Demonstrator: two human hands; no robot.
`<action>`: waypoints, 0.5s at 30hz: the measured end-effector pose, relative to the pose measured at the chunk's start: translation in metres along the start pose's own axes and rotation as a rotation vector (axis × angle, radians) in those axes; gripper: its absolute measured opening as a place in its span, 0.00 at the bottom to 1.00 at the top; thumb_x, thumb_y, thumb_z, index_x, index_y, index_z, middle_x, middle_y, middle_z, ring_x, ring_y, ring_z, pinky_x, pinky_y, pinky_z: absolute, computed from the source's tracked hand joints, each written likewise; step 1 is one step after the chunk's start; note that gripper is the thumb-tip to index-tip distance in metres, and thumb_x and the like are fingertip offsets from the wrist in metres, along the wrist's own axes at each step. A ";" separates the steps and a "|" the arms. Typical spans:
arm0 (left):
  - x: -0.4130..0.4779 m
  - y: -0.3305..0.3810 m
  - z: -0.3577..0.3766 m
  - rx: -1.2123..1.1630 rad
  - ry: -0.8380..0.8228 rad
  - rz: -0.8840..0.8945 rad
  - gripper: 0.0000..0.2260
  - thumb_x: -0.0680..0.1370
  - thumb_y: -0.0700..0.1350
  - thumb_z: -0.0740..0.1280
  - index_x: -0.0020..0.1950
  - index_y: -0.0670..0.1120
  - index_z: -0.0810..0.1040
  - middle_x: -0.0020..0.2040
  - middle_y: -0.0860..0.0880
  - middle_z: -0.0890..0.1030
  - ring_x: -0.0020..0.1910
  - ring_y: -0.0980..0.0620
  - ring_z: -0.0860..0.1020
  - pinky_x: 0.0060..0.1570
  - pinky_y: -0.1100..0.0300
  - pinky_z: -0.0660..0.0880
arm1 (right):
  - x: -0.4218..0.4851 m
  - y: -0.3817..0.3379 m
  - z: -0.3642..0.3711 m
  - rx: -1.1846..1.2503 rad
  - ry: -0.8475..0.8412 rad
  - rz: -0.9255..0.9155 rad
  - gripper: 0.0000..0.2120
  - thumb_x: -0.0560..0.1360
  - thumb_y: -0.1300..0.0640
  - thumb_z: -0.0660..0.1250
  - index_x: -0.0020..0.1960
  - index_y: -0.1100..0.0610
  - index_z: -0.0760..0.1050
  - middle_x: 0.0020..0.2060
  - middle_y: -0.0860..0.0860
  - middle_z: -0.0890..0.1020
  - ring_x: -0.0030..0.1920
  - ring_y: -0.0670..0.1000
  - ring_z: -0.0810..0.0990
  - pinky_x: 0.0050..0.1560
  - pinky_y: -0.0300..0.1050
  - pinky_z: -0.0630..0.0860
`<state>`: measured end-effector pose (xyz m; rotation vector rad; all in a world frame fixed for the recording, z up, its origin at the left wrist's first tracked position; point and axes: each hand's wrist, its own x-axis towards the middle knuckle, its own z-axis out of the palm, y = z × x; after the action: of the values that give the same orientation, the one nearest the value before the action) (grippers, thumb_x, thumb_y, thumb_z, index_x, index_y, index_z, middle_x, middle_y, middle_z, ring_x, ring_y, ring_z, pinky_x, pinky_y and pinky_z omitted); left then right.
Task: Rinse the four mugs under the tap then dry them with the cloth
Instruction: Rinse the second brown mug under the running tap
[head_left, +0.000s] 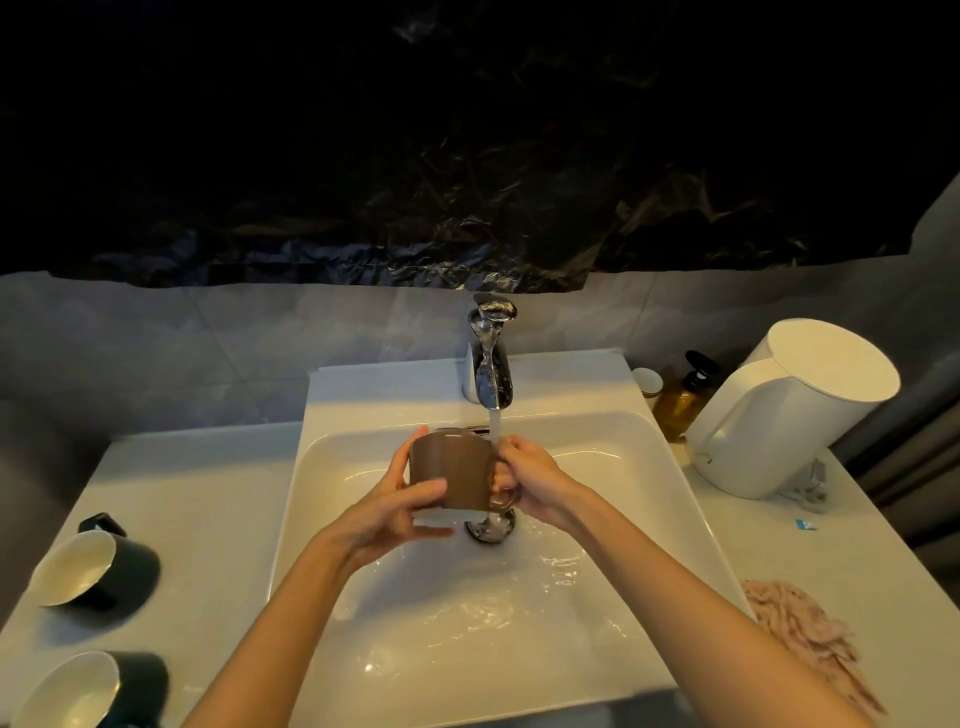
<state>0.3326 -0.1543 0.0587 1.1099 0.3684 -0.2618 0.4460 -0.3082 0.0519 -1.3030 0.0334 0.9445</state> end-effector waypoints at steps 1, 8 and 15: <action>0.003 0.000 0.005 0.022 0.091 0.017 0.41 0.61 0.48 0.81 0.69 0.63 0.64 0.65 0.45 0.73 0.59 0.41 0.76 0.51 0.43 0.79 | 0.000 -0.003 0.001 -0.004 -0.028 0.015 0.04 0.84 0.58 0.54 0.52 0.58 0.66 0.24 0.46 0.63 0.23 0.44 0.62 0.26 0.37 0.66; 0.007 -0.011 0.006 0.435 0.233 0.194 0.43 0.58 0.55 0.79 0.69 0.62 0.62 0.64 0.54 0.71 0.61 0.48 0.73 0.53 0.62 0.77 | 0.000 -0.029 0.002 -0.515 -0.199 0.290 0.12 0.83 0.54 0.52 0.59 0.57 0.72 0.26 0.50 0.65 0.28 0.47 0.70 0.39 0.43 0.76; 0.013 -0.018 0.019 0.191 0.444 0.258 0.41 0.56 0.54 0.81 0.66 0.58 0.66 0.60 0.52 0.74 0.58 0.50 0.75 0.44 0.58 0.80 | 0.025 0.003 0.028 -0.357 0.339 -0.093 0.10 0.81 0.52 0.60 0.52 0.58 0.74 0.35 0.53 0.74 0.31 0.49 0.69 0.26 0.40 0.65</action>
<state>0.3404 -0.1796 0.0465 1.3901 0.5959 0.1875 0.4472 -0.2715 0.0459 -1.7705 0.0680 0.6587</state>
